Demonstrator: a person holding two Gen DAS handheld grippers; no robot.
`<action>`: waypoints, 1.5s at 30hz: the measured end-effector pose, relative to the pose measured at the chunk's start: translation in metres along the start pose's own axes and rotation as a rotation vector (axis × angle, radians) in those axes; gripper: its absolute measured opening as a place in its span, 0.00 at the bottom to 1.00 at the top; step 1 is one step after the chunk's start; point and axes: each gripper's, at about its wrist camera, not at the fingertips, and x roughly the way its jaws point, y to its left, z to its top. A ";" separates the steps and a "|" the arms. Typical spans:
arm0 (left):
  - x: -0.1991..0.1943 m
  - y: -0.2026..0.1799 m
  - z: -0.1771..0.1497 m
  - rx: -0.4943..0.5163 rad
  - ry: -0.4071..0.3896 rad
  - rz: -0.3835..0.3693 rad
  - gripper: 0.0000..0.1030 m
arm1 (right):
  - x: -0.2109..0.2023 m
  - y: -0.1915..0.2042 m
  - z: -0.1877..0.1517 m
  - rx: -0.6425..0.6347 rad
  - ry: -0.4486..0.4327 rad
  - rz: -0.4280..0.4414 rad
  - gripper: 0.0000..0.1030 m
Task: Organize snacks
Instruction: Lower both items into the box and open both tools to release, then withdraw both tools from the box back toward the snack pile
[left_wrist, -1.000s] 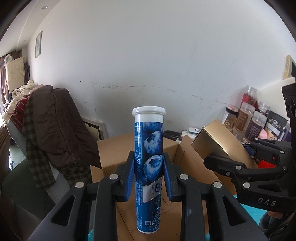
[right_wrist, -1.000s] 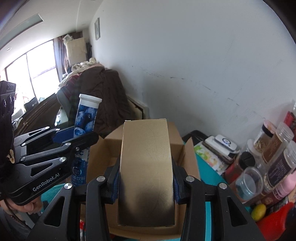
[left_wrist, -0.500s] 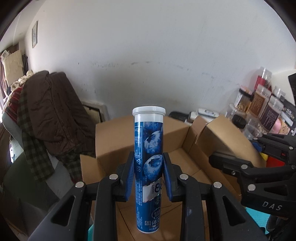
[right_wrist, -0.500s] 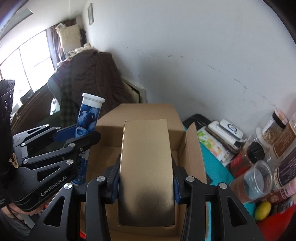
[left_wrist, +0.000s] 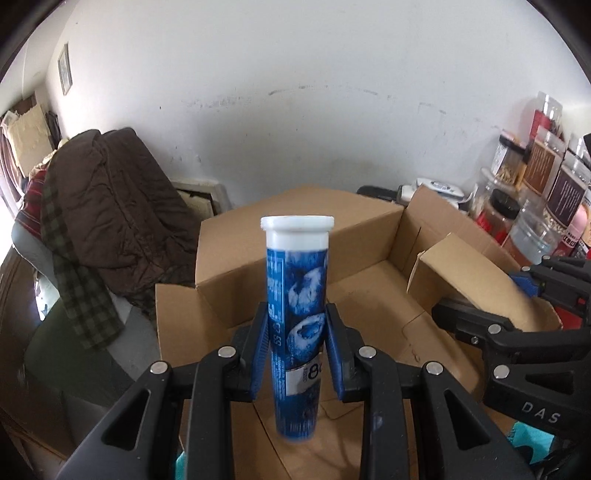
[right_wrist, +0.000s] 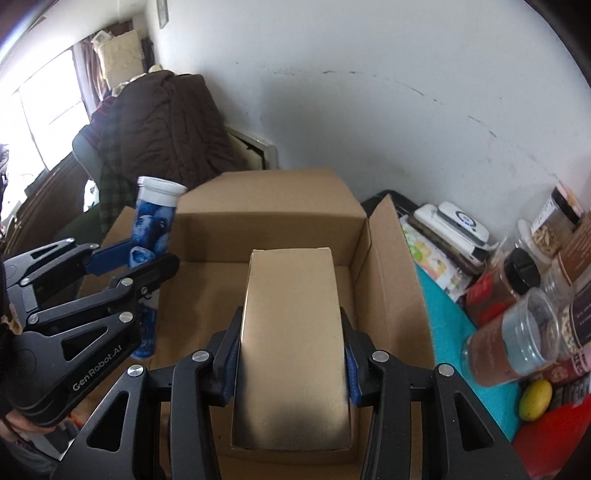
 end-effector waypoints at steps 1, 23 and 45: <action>0.002 0.001 0.000 -0.004 0.014 -0.004 0.27 | 0.001 -0.002 0.000 0.008 0.001 0.003 0.45; -0.027 0.000 0.005 -0.018 0.039 0.044 0.47 | -0.037 0.003 -0.004 0.009 -0.026 -0.055 0.49; -0.161 -0.002 0.004 -0.041 -0.155 0.028 0.47 | -0.164 0.037 -0.016 -0.041 -0.238 -0.071 0.49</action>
